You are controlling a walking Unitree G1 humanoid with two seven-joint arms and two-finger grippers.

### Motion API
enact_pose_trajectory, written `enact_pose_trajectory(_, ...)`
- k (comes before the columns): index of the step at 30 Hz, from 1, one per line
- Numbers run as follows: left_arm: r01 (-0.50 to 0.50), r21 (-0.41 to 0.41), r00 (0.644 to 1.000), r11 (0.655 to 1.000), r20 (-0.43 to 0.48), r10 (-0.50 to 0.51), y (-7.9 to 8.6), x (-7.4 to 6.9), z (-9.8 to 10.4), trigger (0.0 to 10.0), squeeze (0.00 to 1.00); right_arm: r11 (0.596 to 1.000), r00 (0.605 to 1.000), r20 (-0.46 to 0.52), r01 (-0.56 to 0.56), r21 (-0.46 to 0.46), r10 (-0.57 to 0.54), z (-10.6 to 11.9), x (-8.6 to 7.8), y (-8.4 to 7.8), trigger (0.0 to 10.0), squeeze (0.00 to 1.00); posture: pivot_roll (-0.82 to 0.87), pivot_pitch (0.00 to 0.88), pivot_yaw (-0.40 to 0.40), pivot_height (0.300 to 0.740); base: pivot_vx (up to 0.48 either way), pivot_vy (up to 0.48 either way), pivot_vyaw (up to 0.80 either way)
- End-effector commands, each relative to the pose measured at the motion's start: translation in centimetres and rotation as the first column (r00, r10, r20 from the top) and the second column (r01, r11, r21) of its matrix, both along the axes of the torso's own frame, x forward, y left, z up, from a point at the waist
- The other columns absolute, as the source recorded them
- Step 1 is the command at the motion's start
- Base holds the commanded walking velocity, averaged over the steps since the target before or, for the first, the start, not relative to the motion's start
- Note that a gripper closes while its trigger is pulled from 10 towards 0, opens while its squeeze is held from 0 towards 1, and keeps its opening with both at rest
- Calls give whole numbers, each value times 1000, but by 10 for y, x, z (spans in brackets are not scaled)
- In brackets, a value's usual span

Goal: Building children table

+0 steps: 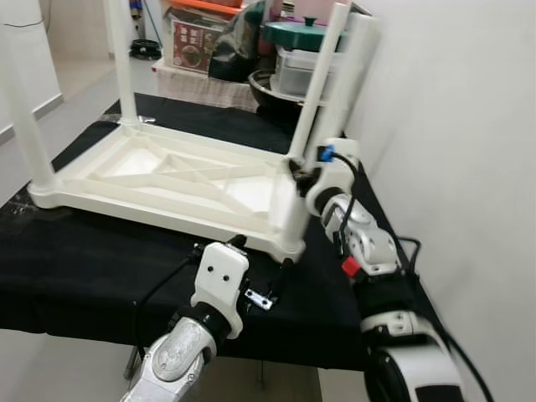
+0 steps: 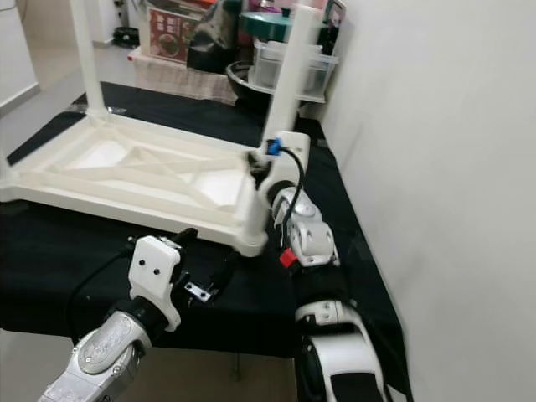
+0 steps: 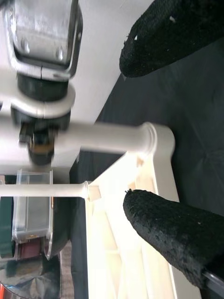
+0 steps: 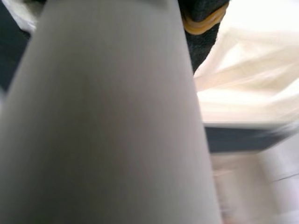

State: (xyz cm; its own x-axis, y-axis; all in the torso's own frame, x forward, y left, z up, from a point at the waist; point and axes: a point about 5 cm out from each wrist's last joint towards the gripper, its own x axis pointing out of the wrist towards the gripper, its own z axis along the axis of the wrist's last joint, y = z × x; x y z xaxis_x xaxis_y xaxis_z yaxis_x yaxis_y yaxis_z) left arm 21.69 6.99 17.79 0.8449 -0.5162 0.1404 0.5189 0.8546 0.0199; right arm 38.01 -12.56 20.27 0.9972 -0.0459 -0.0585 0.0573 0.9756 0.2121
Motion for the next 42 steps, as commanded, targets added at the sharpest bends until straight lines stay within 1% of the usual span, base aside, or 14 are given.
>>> enact_pose_trajectory(1, 15, 8, 1000, 1000, -9, -15, -3, 0, -3, 10000, 0, 991, 976, -171, 137, -3, -135, -30, -6, -17, 0, 0, 128, 4, -174, 740, 0, 0, 0)
enact_pose_trajectory(4, 16, 8, 1000, 1000, -9, -16, -3, 0, -3, 10000, 0, 979, 961, -192, 205, 7, -200, -34, -11, -18, 0, 0, 129, 4, -172, 740, 0, 0, 0)
enact_pose_trajectory(5, 15, 9, 1000, 1000, -9, -15, -3, 0, -3, 10000, 0, 978, 960, -208, 202, 48, -188, -36, -14, -6, 6431, 0, 133, 1, -176, 740, 0, 0, 0)
enact_pose_trajectory(7, 14, 10, 1000, 1000, -9, -13, -3, 0, -3, 10000, 0, 984, 977, -175, 143, 103, -124, -33, -12, 10, 10000, 0, 133, 4, -177, 740, 0, 0, 0)
enact_pose_trajectory(12, 14, 10, 1000, 1000, -9, -13, -3, 0, -3, 10000, 0, 984, 977, -175, 143, 103, -124, -33, -12, 10, 10000, 0, 133, 4, -177, 740, 0, 0, 0)
enact_pose_trajectory(13, 12, 12, 1000, 1000, -9, -12, -3, 0, -3, 10000, 0, 988, 991, -122, 71, 136, -54, -28, -9, 22, 10000, 1000, 129, 5, -178, 740, 0, 0, 0)
enact_pose_trajectory(17, 11, 12, 1000, 1000, -9, -11, -3, 0, -3, 10000, 0, 989, 996, -82, 34, 142, -22, -22, -6, 28, 10000, 1000, 124, 7, -176, 740, 0, 0, 0)
enact_pose_trajectory(18, 9, 3, 1000, 1000, -5, -9, -3, 1, -1, 10000, 0, 977, 990, 16, -144, 154, 143, -12, 0, 30, 10000, 0, 117, 11, -177, 740, 0, 0, 0)
enact_pose_trajectory(23, 8, 1, 1000, 1000, -1, -8, -3, 2, 1, 10000, 0, 923, 936, 90, -351, 158, 341, -4, 2, 27, 10000, 0, 119, 12, -178, 740, 0, 0, 0)
enact_pose_trajectory(28, 3, 1, 1000, 1000, 4, -3, -2, 2, 2, 10000, 0, 473, 470, 183, -881, 32, 863, 10, -33, 20, 10000, 0, 118, 9, -179, 740, 0, 0, 0)
enact_pose_trajectory(31, 3, 1, 1000, 1000, 4, -3, -2, 2, 2, 10000, 0, 473, 470, 183, -881, 32, 863, 10, -33, 20, 10000, 0, 118, 9, -179, 740, 0, 0, 0)
enact_pose_trajectory(34, 5, 2, 1000, 1000, 7, -5, -3, 3, 3, 10000, 0, 255, 248, 169, -967, -25, 954, 12, -54, 26, 10000, 0, 122, 7, -180, 740, 0, 0, 0)
enact_pose_trajectory(39, 8, 4, 1000, 1000, 5, -8, -4, 2, 2, 10000, 0, 184, 173, 166, -982, -50, 971, 12, -58, 31, 10000, 0, 124, 8, -180, 740, 0, 0, 0)
enact_pose_trajectory(42, 7, 5, 1000, 1000, 2, -7, -3, 2, 1, 10000, 0, 224, 208, 137, -969, -109, 969, 8, -46, 45, 0, 0, 132, 10, -182, 740, 0, 0, 0)
